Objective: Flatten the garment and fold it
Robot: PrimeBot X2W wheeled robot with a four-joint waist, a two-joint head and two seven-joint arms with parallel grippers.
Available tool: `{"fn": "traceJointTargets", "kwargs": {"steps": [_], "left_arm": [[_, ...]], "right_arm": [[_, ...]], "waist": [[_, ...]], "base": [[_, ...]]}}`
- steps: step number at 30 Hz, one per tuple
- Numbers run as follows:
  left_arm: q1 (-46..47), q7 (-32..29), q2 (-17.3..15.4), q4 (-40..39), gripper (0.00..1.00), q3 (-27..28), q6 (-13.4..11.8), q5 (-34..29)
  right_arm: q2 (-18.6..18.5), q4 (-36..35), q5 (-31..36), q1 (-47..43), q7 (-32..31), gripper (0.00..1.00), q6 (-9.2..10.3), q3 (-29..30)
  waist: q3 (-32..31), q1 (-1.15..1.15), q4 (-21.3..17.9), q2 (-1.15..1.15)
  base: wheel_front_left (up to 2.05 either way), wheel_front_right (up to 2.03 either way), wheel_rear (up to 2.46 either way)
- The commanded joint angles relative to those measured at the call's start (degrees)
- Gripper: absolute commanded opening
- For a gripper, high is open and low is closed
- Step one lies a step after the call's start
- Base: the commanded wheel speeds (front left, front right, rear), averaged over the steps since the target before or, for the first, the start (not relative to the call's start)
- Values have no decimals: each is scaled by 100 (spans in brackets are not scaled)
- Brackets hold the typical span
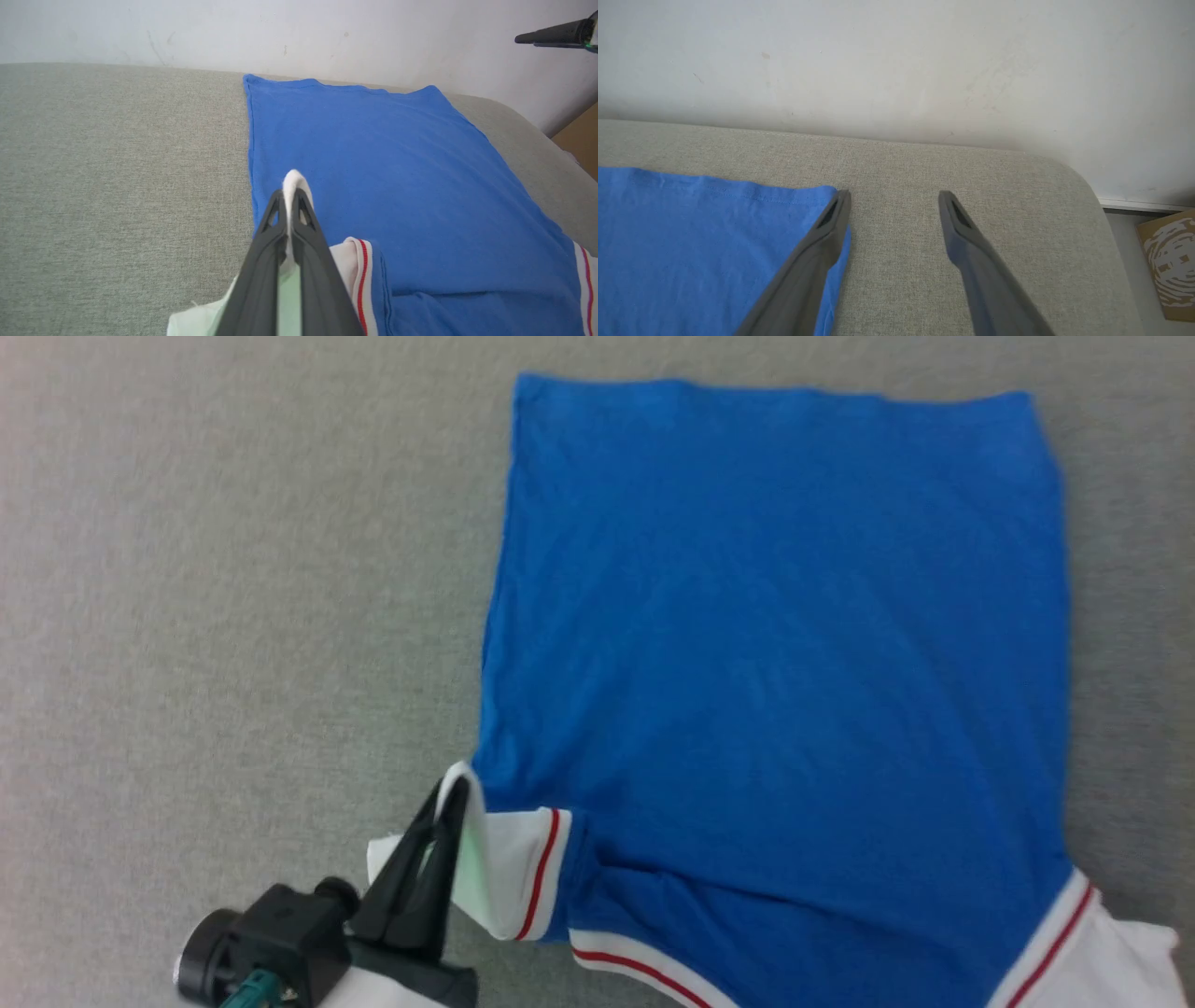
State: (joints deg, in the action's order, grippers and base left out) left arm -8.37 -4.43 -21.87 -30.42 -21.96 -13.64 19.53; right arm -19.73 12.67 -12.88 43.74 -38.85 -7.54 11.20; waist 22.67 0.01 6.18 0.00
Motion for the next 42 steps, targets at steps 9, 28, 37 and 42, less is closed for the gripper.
{"fn": "traceJointTargets", "kwargs": {"steps": [9, 28, 37, 42], "left_arm": [[474, 166, 315, 194, 0, -298, 93, -138], [717, 249, 307, 496, 0, -271, 98, -157], [457, 198, 101, 622, 0, -74, 72, 16], [239, 235, 6, 695, 0, 11, 53, 106]], "right_arm": [[-153, 710, 243, 431, -142, 100, 5, 6], [-100, 592, 35, 193, 226, 0, 5, -42], [-169, -617, -678, -963, 378, 0, 5, 738], [119, -1575, -858, -2198, 77, 0, 5, 2039]], "waist": [[1016, -1, 833, 0], [603, -1, 450, 0], [-381, -1, -400, 0], [-649, -1, -840, 0]], "base": [[0, 0, 0], [0, 0, 0], [0, 0, 0], [0, 0, 0]]}}
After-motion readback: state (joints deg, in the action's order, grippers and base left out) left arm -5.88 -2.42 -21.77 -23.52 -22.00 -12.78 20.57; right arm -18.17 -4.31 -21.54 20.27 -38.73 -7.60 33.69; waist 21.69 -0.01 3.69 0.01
